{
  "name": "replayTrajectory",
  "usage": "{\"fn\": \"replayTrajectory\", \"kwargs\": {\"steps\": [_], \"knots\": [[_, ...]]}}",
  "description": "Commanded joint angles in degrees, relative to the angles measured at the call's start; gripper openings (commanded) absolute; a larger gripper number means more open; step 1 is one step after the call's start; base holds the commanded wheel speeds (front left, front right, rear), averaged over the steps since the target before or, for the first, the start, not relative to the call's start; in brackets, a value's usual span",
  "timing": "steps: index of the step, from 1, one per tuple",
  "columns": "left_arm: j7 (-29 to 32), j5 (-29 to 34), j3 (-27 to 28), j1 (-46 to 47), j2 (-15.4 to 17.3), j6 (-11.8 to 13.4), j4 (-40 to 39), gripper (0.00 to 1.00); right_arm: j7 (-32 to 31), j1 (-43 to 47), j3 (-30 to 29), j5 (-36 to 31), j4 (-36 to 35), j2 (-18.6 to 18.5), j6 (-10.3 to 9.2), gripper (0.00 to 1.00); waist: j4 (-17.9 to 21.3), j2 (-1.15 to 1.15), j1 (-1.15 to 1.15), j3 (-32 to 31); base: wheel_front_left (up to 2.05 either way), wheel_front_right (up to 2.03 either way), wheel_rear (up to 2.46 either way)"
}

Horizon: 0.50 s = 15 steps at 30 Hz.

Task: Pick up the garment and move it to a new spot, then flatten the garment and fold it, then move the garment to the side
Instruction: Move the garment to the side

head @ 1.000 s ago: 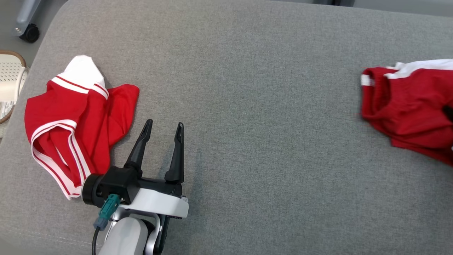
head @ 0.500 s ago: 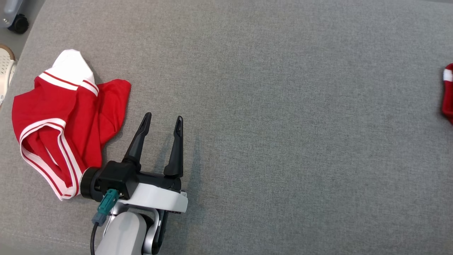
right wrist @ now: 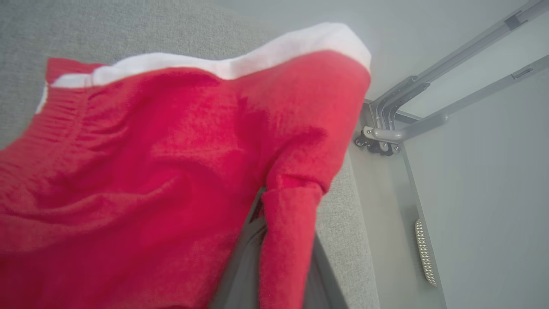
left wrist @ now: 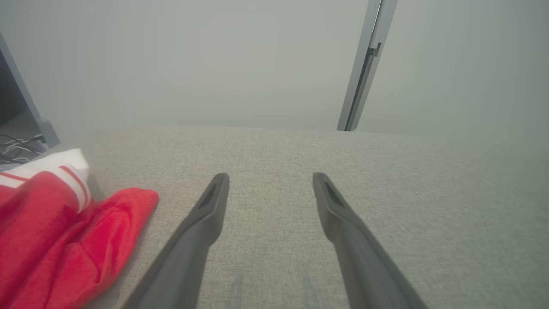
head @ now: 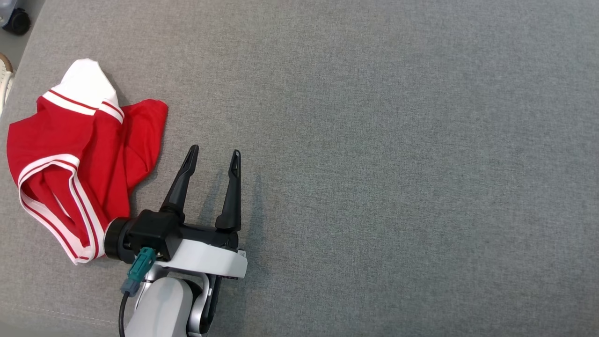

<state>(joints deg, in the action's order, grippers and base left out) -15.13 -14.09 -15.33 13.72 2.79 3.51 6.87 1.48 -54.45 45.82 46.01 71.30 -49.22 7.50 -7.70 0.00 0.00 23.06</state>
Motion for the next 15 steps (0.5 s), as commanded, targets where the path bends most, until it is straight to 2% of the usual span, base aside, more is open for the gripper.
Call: {"fn": "replayTrajectory", "kwargs": {"steps": [1, 11, 12, 13, 15], "knots": [[-0.03, 0.41, 0.29, 0.96, 0.21, -0.26, -0.05, 1.0, 0.86, -0.74, -0.21, -0.6, 1.06, 0.47, -0.01, 0.0, 0.04, 0.0, 0.0, 0.17, 0.0, 0.0, 0.0], [-0.03, 0.83, 0.76, 1.11, 0.21, -0.41, 0.18, 1.0, 1.31, -0.82, -1.86, -1.79, 2.58, 1.62, -0.01, 0.0, 0.47, 0.0, 0.0, 0.94, 0.0, 0.0, 0.0], [-0.03, 0.88, 0.76, 1.14, 0.21, -0.41, 0.19, 1.0, 1.43, -0.85, -1.93, -1.95, 2.62, 1.66, -0.01, 0.34, 0.51, 0.0, 0.0, 0.97, 0.0, 0.0, 0.0], [-0.03, 0.91, 0.71, 1.18, 0.21, -0.43, 0.23, 1.0, 1.49, -0.85, -1.99, -2.04, 2.64, 1.75, -0.01, 1.0, 0.53, 0.0, 0.0, 0.96, 0.0, 0.0, 0.0], [-0.03, 0.9, 0.55, 1.19, 0.21, -0.42, 0.27, 1.0, 1.59, -0.97, -2.02, -2.74, 2.65, 1.85, -0.01, 1.0, 0.57, 0.0, 0.0, 0.88, 0.0, 0.0, 0.0]]}}
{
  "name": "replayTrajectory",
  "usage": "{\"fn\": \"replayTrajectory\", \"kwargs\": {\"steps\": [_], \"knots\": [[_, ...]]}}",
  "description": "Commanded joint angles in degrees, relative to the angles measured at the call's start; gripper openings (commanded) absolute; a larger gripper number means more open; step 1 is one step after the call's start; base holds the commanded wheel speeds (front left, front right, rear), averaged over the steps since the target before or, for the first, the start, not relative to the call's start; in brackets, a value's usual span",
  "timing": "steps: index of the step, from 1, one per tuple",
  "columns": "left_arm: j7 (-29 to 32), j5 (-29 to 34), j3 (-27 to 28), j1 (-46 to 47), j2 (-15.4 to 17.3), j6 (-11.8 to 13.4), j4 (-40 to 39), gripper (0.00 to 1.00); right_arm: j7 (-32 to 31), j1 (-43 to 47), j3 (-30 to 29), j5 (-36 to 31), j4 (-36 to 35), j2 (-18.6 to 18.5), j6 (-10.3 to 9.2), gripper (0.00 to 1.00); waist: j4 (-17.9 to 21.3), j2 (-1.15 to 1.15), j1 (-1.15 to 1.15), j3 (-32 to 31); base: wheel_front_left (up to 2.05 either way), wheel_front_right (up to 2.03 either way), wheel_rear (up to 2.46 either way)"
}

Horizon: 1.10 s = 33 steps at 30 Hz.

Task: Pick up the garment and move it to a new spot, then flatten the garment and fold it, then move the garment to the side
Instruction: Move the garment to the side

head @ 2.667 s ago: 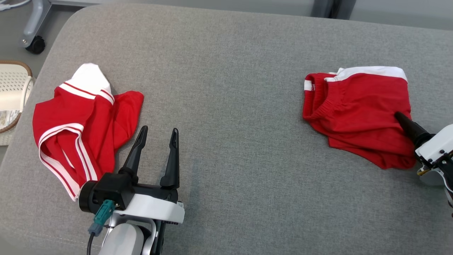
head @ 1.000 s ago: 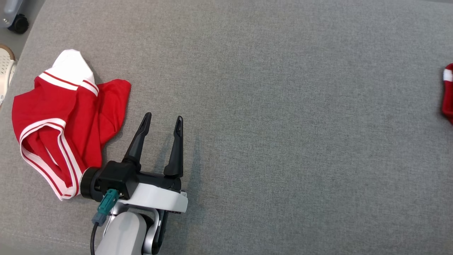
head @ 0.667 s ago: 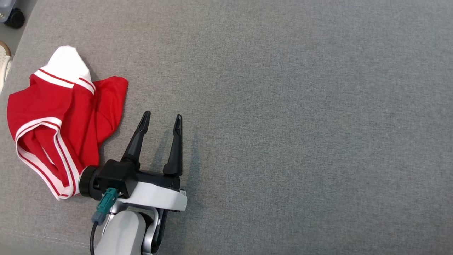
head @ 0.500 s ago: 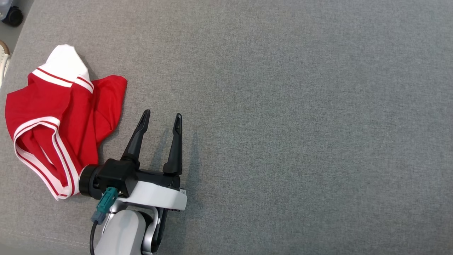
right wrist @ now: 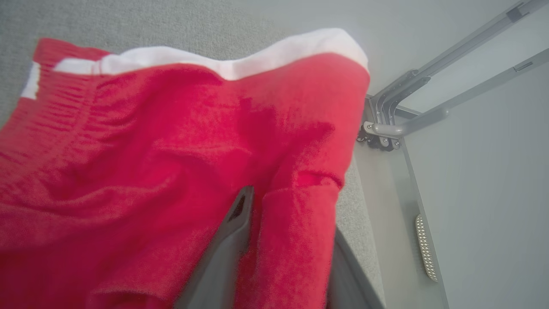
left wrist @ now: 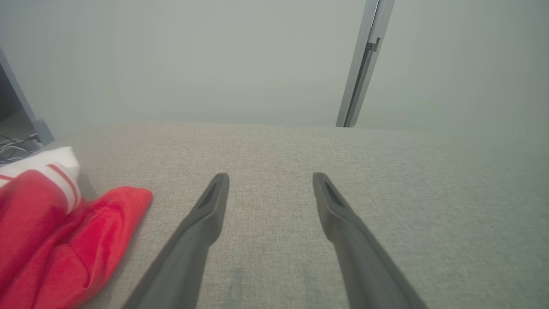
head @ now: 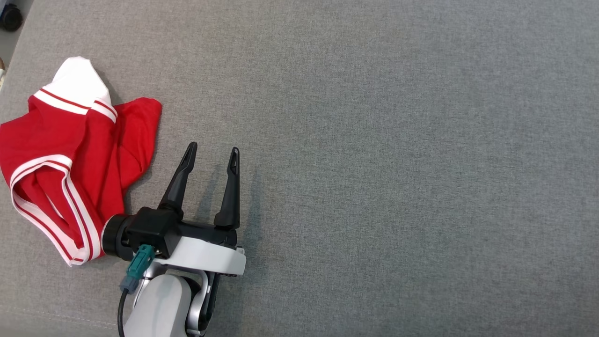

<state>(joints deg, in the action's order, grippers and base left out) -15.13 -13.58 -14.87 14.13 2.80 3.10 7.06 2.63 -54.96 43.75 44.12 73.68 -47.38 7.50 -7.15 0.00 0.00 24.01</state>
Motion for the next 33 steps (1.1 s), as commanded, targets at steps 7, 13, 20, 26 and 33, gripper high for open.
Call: {"fn": "replayTrajectory", "kwargs": {"steps": [7, 13, 20, 26, 33], "knots": [[-0.03, 0.41, -0.03, 0.52, 0.2, 0.17, 0.36, 1.0, 0.55, -1.43, -0.61, -3.15, 0.31, -0.74, -0.01, 1.0, 0.33, 0.0, 0.0, -0.93, 0.0, 0.0, 0.0], [-0.03, -0.48, -0.35, -0.05, 0.2, 0.4, 0.61, 1.0, 2.1, -3.41, -1.66, -6.06, 0.29, -0.62, -0.01, 1.0, 0.63, 0.0, 0.0, -2.76, 0.0, 0.0, 0.0], [-0.03, -0.87, 0.16, -0.84, 0.21, 0.45, 0.76, 1.0, 6.09, -7.46, -1.22, -10.63, 0.25, 3.66, -0.01, 1.0, 1.26, 0.0, 0.0, -5.86, 0.0, 0.0, 0.0], [-0.03, -0.75, 1.98, -2.32, 0.2, 0.26, 0.71, 1.0, 10.29, -8.03, -1.97, -9.42, -3.1, 9.77, -0.01, 1.0, 2.53, 0.0, 0.0, -9.63, 0.0, 0.0, 0.0], [-0.03, 0.03, 5.38, -4.61, 0.2, 0.13, 0.13, 1.0, 12.32, -2.18, -2.84, -5.02, -13.23, 15.36, -0.01, 1.0, 4.5, 0.0, 0.0, -14.23, 0.0, 0.0, 0.0]]}}
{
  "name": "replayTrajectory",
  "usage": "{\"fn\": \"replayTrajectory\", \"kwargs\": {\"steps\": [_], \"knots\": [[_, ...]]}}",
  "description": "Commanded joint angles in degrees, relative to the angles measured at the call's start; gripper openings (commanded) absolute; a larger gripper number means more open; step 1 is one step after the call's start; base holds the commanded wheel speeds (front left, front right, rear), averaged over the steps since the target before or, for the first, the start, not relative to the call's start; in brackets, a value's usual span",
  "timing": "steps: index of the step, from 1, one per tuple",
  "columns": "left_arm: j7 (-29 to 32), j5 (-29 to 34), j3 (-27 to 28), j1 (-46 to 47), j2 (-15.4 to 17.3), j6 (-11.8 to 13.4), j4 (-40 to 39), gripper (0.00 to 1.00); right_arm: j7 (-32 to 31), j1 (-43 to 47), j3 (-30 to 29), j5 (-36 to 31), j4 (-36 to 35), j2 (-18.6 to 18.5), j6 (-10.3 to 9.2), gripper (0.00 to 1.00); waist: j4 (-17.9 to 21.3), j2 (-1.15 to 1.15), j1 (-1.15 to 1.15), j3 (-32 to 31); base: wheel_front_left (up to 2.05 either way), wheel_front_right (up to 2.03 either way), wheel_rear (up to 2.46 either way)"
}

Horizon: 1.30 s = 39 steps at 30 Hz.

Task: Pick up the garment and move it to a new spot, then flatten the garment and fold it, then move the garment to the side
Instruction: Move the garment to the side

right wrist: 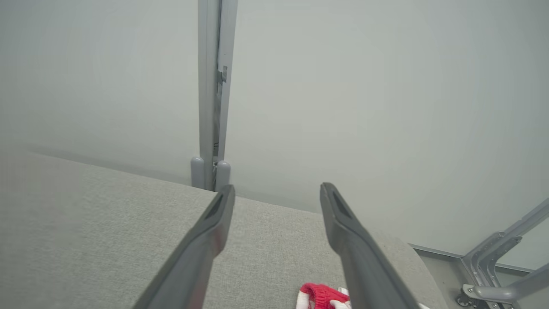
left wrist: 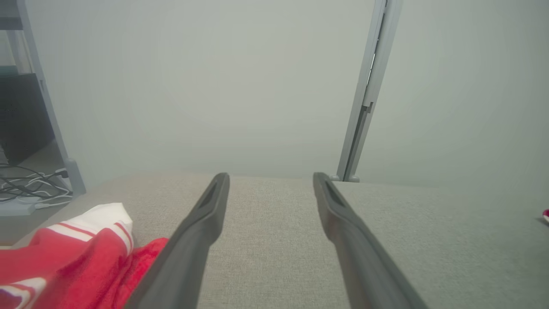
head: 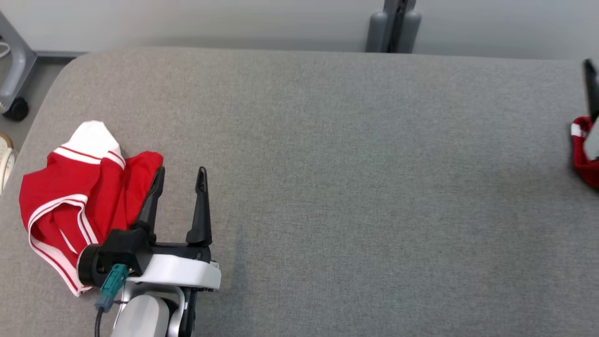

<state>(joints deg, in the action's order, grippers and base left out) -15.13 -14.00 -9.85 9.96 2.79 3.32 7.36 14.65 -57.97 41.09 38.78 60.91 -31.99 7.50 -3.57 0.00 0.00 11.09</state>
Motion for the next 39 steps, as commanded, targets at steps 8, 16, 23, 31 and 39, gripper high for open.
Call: {"fn": "replayTrajectory", "kwargs": {"steps": [8, 16, 23, 31, 39], "knots": [[-0.03, 0.9, 3.84, -3.19, 0.22, -0.39, -0.9, 1.0, 0.56, 15.17, -9.63, -0.11, -20.82, 3.54, -0.01, 1.0, 2.74, 0.0, 0.0, -5.19, 0.0, 0.0, 0.0], [-0.03, -0.18, 4.14, -5.24, 0.22, -0.27, -0.93, 1.0, 0.58, 32.26, -22.51, -10.38, -34.45, 10.18, 0.0, 1.0, 3.18, 0.0, 0.0, -7.43, 0.0, 0.0, 0.0], [-0.03, -1.53, 4.53, -7.2, 0.21, -0.26, -0.9, 1.0, 0.58, 45.73, -31.51, -17.19, -44.2, 18.99, 0.0, 1.0, 3.85, 0.0, 0.0, -9.02, 0.0, 0.0, 0.0], [-0.03, -2.14, 4.83, -8.84, 0.21, -0.93, -1.09, 1.0, 0.58, 52.97, -35.94, -22.55, -50.57, 25.34, 0.0, 1.0, 4.95, 0.0, 0.0, -9.66, 0.0, 0.0, 0.0], [-0.03, -2.74, 4.94, -9.34, 0.21, -0.88, -0.12, 1.0, 0.58, 54.48, -36.55, -24.26, -51.44, 27.24, 0.0, 1.0, 5.28, 0.0, 0.0, -9.44, 0.0, 0.0, 0.0]]}}
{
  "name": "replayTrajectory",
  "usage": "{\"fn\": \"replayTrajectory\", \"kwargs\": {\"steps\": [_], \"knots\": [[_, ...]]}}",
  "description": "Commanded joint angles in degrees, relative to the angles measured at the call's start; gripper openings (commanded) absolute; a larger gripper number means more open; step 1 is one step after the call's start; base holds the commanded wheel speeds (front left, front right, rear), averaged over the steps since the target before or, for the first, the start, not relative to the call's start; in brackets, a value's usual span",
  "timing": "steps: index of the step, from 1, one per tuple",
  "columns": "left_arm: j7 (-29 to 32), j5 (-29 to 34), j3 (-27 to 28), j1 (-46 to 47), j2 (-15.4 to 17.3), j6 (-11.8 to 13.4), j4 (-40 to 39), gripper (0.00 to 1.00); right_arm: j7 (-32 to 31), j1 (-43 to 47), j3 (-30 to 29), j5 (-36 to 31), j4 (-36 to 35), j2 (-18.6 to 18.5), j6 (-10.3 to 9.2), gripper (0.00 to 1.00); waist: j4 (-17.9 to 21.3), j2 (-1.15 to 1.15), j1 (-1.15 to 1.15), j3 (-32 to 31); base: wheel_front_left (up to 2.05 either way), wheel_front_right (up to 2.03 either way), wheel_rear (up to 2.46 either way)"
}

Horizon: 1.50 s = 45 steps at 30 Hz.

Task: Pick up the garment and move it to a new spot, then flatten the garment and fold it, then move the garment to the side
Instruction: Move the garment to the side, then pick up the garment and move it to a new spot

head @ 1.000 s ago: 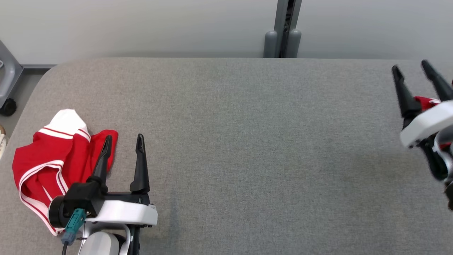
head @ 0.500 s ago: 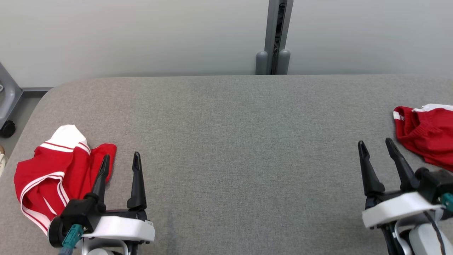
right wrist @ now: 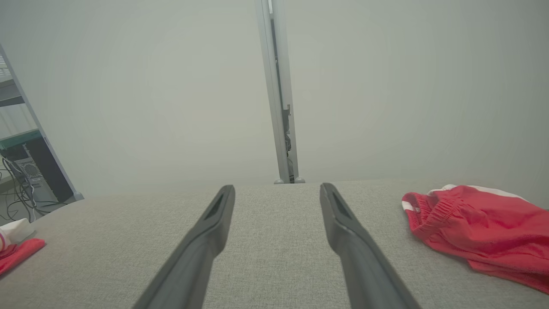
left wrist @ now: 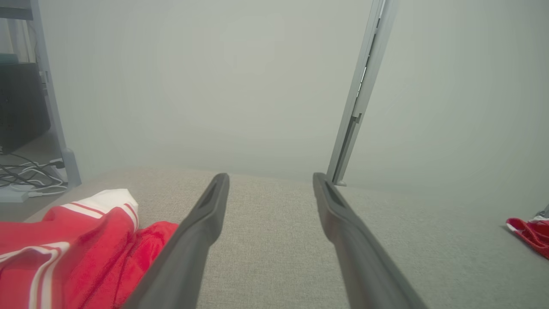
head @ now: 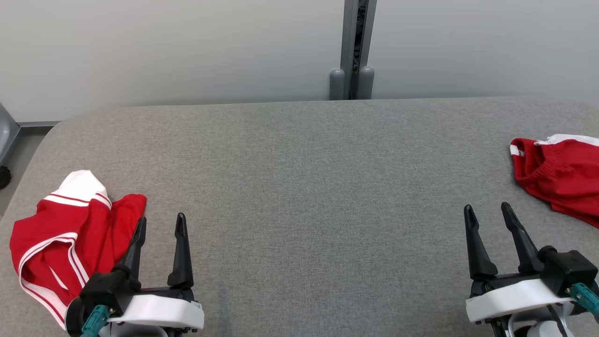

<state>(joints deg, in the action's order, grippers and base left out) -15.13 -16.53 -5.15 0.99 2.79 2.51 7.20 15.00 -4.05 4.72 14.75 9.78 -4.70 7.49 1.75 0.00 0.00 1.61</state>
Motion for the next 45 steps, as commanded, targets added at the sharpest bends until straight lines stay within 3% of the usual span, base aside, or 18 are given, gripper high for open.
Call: {"fn": "replayTrajectory", "kwargs": {"steps": [1, 18, 25, 33, 45], "knots": [[-0.03, -0.28, 0.25, -0.34, 0.21, -0.16, 0.1, 1.0, 0.23, 0.56, -0.31, -0.26, -0.25, -0.01, 0.01, 1.0, -0.07, 0.0, 0.0, 0.06, 0.0, 0.0, 0.0], [-0.03, -0.18, 0.14, -0.4, 0.22, -1.11, 0.9, 1.0, 0.23, 0.72, -0.26, 0.08, 1.1, 0.35, 0.01, 1.0, -0.37, 0.0, 0.0, -0.65, 0.0, 0.0, 0.0], [-0.03, 0.35, -0.28, 0.04, 0.22, -1.49, 1.23, 1.0, 0.23, 1.12, -0.26, 0.4, 1.12, 0.18, 0.01, 1.0, -2.53, 0.0, 0.0, -0.28, 0.0, 0.0, 0.0], [-0.03, 0.54, -1.16, 1.02, 0.22, -1.4, 1.53, 1.0, 0.23, 1.01, 2.1, 0.4, 0.71, -0.4, 0.01, 1.0, -8.81, 0.0, 0.0, 1.86, 0.0, 0.0, 0.0], [-0.03, 0.74, -1.35, -0.35, 0.21, -1.2, 1.26, 1.0, 0.23, 0.67, 4.1, 0.96, 0.8, -1.02, 0.01, 1.0, -22.58, 0.0, 0.0, 1.33, 0.0, 0.0, 0.0]]}}
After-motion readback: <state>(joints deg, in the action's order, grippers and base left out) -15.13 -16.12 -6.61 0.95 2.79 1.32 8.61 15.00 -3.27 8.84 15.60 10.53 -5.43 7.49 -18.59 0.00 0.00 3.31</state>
